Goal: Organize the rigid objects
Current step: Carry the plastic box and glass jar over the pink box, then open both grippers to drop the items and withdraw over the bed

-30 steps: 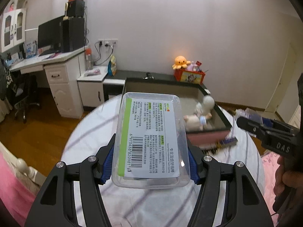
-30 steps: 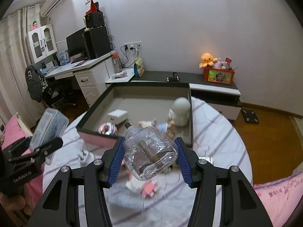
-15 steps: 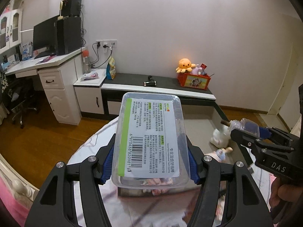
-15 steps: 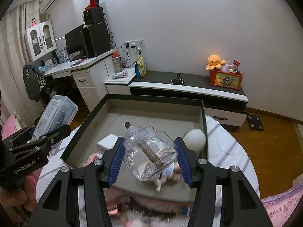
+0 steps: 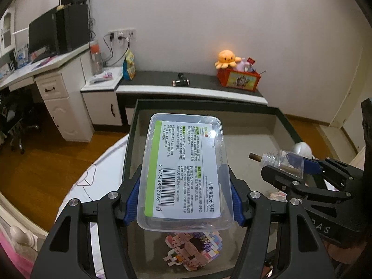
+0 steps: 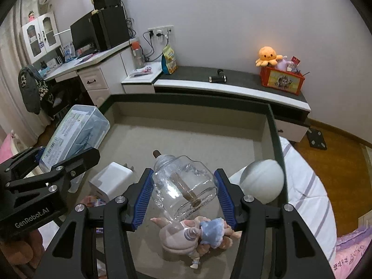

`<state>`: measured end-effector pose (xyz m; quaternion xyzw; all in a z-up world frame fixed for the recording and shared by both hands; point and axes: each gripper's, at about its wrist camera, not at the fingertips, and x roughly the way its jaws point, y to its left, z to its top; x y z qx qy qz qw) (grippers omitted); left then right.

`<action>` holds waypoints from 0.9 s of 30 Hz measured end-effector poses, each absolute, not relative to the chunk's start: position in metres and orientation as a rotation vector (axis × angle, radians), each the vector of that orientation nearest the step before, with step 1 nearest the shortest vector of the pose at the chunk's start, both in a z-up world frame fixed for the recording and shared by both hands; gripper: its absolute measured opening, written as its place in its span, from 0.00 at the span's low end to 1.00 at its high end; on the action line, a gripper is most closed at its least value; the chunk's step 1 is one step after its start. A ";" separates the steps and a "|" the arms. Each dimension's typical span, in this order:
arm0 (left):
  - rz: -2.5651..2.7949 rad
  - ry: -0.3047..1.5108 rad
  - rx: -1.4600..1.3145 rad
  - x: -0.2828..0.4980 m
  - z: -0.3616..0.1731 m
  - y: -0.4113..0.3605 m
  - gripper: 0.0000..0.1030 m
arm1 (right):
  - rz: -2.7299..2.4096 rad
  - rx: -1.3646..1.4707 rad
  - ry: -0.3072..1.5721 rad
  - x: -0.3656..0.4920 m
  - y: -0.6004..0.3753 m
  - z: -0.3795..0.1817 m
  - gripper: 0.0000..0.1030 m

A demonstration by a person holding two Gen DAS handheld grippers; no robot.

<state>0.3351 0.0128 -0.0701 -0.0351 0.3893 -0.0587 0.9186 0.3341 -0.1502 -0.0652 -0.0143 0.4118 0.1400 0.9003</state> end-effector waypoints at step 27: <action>-0.106 0.658 -0.090 0.189 -0.019 0.038 1.00 | 0.192 0.059 0.760 0.223 -0.178 -0.027 0.92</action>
